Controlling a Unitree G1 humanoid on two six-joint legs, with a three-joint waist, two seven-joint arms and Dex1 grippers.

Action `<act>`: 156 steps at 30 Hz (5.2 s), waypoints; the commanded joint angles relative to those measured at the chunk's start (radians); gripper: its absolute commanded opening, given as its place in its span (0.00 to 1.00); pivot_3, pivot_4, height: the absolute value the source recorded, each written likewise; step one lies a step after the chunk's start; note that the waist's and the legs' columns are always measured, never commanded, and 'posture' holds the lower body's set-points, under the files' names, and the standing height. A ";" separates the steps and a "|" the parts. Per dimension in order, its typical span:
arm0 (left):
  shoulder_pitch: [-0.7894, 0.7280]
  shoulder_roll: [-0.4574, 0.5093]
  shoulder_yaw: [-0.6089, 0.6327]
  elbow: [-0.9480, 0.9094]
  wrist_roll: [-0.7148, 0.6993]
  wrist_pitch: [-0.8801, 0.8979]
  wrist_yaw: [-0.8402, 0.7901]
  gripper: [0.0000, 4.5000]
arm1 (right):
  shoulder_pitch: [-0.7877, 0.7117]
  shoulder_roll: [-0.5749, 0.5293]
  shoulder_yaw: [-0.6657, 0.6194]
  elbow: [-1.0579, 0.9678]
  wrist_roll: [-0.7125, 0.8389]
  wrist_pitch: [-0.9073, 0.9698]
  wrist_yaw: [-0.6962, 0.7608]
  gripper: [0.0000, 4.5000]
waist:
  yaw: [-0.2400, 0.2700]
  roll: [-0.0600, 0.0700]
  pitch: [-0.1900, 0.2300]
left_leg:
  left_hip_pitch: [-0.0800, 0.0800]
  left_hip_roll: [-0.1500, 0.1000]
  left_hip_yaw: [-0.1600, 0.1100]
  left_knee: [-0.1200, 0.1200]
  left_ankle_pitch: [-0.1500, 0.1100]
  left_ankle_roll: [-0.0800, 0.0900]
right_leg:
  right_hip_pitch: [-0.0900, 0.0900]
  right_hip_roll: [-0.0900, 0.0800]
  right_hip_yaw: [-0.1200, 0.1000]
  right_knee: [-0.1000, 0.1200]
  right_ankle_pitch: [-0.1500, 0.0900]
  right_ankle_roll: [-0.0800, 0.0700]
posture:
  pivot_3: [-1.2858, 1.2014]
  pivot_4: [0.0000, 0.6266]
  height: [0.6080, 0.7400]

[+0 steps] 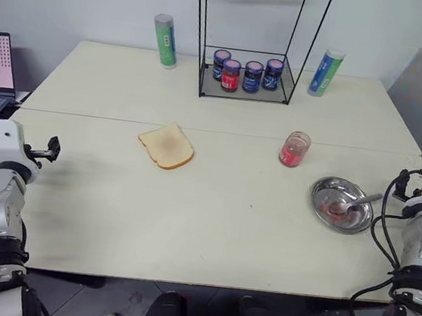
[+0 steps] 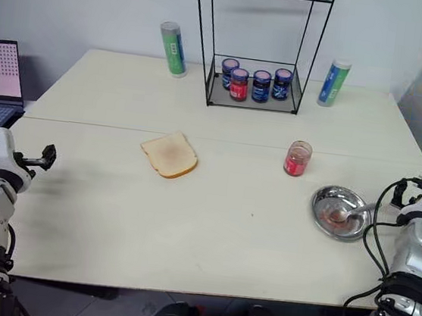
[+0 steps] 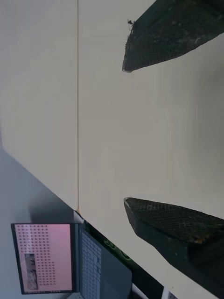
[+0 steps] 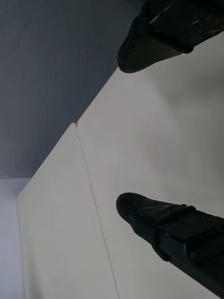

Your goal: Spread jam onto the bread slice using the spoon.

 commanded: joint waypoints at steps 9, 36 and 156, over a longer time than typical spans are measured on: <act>0.055 0.019 0.033 -0.085 -0.022 0.017 -0.027 1.00 | -0.064 -0.050 0.008 0.025 0.006 -0.048 0.024 0.99 | -0.001 0.000 0.000 | 0.000 0.000 0.000 0.000 0.000 0.000 | 0.000 0.000 0.000 0.000 0.000 0.000 | 0.52 0.24 1.00; -0.091 0.044 -0.435 -0.413 -0.038 0.304 -0.461 1.00 | 0.058 0.070 0.538 -0.997 0.516 0.712 0.533 0.99 | 0.008 -0.001 0.000 | -0.001 -0.001 -0.002 0.001 0.000 0.000 | 0.000 0.000 -0.001 -0.001 0.000 0.000 | 0.52 0.24 1.00; -0.383 -0.419 -0.832 -0.467 -0.005 0.093 -0.822 0.99 | 0.441 -0.116 -0.284 -0.546 0.760 0.771 0.301 1.00 | 0.019 0.003 -0.004 | 0.002 0.001 -0.002 0.001 0.000 0.001 | 0.004 0.012 0.002 -0.002 -0.003 0.004 | 0.52 0.24 1.00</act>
